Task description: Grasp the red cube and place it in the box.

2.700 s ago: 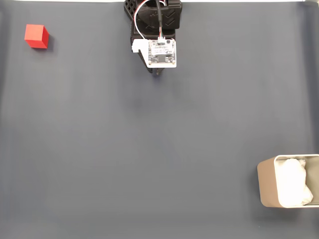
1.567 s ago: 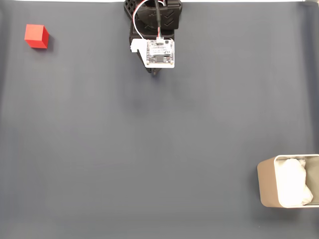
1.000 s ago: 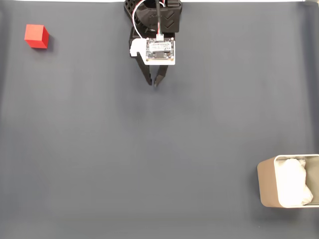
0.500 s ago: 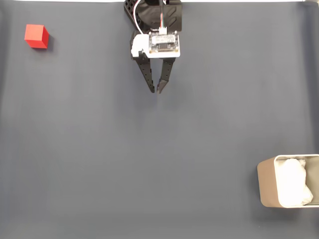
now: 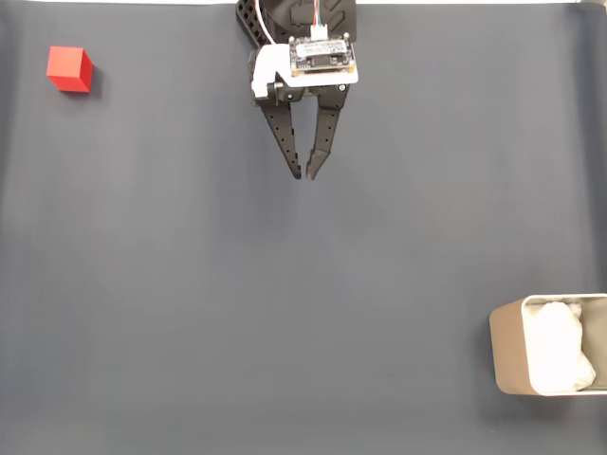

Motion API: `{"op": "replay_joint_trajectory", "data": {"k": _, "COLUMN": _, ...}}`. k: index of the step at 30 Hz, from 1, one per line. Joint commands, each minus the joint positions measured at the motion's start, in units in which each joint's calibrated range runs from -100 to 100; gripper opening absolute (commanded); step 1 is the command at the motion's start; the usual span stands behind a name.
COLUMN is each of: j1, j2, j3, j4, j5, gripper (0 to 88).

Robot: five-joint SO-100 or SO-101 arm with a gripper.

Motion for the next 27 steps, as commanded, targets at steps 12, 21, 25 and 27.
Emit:
{"op": "replay_joint_trajectory", "data": {"k": 12, "j1": 4.2, "j2": 15.2, "j3": -20.5, "j4": 1.7, "j5": -0.8, "gripper": 0.0}}
{"op": "replay_joint_trajectory", "data": {"k": 21, "j1": 8.8, "j2": 21.4, "j3": -30.3, "j4": 6.9, "j5": -1.2, "gripper": 0.0}}
{"op": "replay_joint_trajectory", "data": {"k": 25, "j1": 12.2, "j2": 24.1, "j3": -34.5, "j4": 8.4, "j5": -1.3, "gripper": 0.0}}
{"op": "replay_joint_trajectory", "data": {"k": 27, "j1": 14.0, "j2": 25.3, "j3": -36.5, "j4": 9.2, "j5": -1.4, "gripper": 0.0}}
